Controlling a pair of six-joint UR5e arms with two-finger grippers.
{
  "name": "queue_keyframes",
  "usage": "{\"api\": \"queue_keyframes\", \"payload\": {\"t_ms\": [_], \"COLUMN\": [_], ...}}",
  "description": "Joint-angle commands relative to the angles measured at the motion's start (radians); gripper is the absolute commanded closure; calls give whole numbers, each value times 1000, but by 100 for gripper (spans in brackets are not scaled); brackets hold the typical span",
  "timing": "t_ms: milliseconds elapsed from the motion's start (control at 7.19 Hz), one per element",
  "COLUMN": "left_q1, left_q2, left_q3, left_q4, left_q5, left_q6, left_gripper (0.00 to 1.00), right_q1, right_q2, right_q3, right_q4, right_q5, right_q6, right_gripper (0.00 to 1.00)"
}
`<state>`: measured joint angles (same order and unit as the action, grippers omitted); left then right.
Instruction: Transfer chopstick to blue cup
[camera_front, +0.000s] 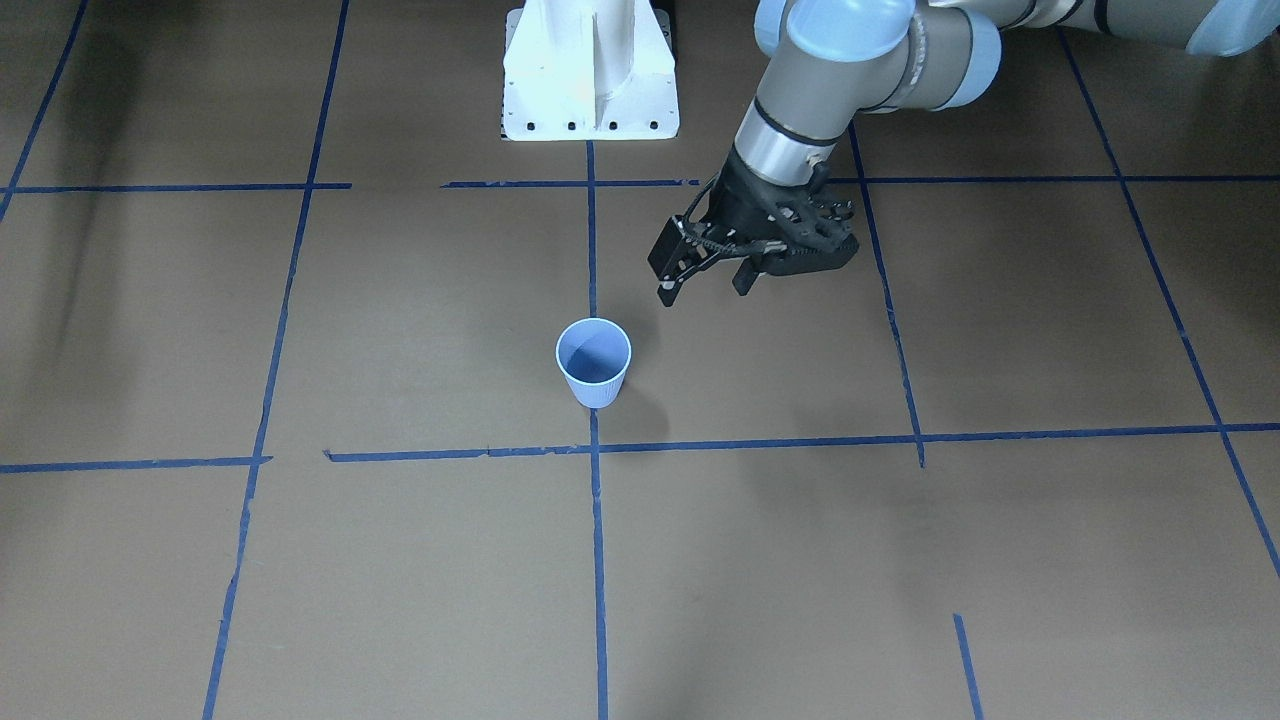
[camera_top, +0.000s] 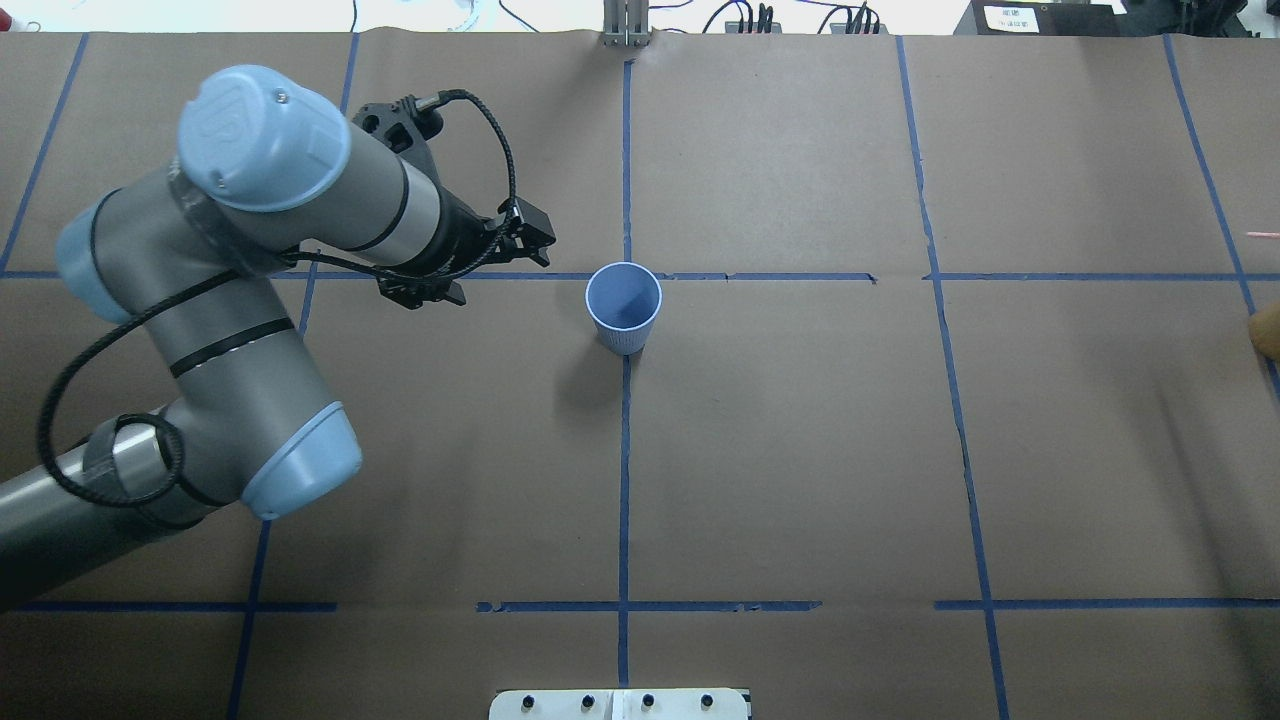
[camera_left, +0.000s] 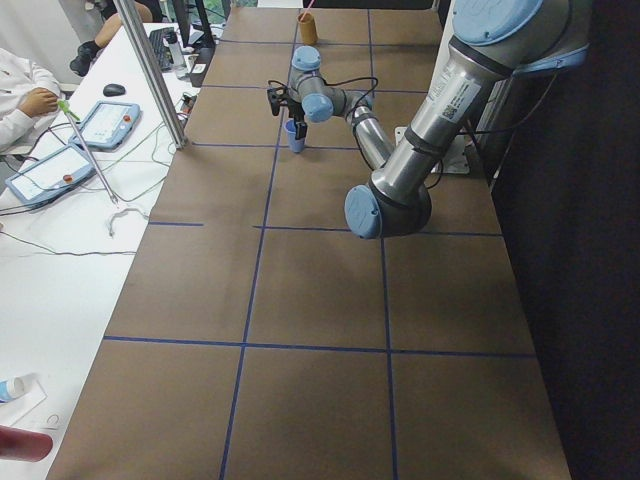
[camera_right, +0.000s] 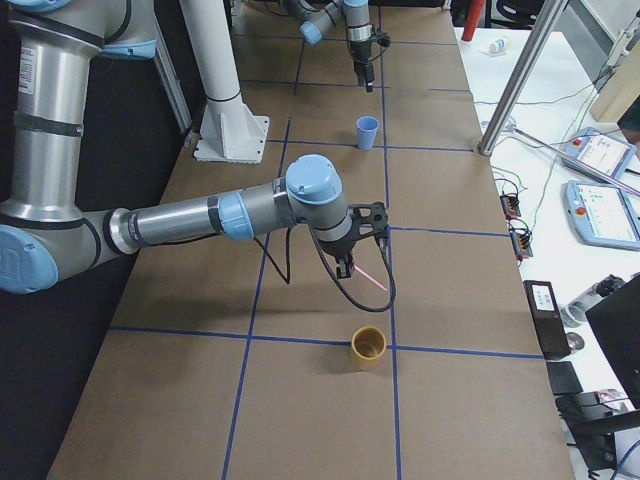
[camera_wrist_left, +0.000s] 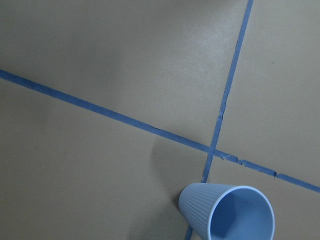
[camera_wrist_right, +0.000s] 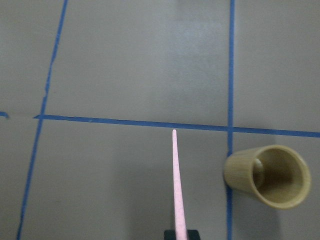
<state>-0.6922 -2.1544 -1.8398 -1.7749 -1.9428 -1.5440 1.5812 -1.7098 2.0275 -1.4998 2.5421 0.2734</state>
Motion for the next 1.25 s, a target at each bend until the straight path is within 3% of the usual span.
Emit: {"api": "queue_keyframes", "payload": {"t_ms": [0, 417, 696, 835, 1113], "left_q1": [-35, -69, -69, -69, -69], "left_q2": [88, 246, 295, 297, 298], "left_q3": [-88, -186, -205, -203, -203], "left_q4": [0, 5, 5, 5, 6], "left_q5": [-5, -4, -2, -2, -2], "left_q6": [2, 75, 96, 96, 96], "left_gripper": [0, 0, 0, 0, 0], "right_q1": [-123, -457, -660, -723, -769], "right_q2": [149, 515, 721, 769, 776], "right_q3": [6, -36, -108, -128, -139], "right_q4": [3, 9, 10, 24, 72], "right_q5": [143, 118, -54, -112, -118], "right_q6": [321, 883, 1086, 1127, 1165], "right_gripper": [100, 100, 99, 99, 99]}}
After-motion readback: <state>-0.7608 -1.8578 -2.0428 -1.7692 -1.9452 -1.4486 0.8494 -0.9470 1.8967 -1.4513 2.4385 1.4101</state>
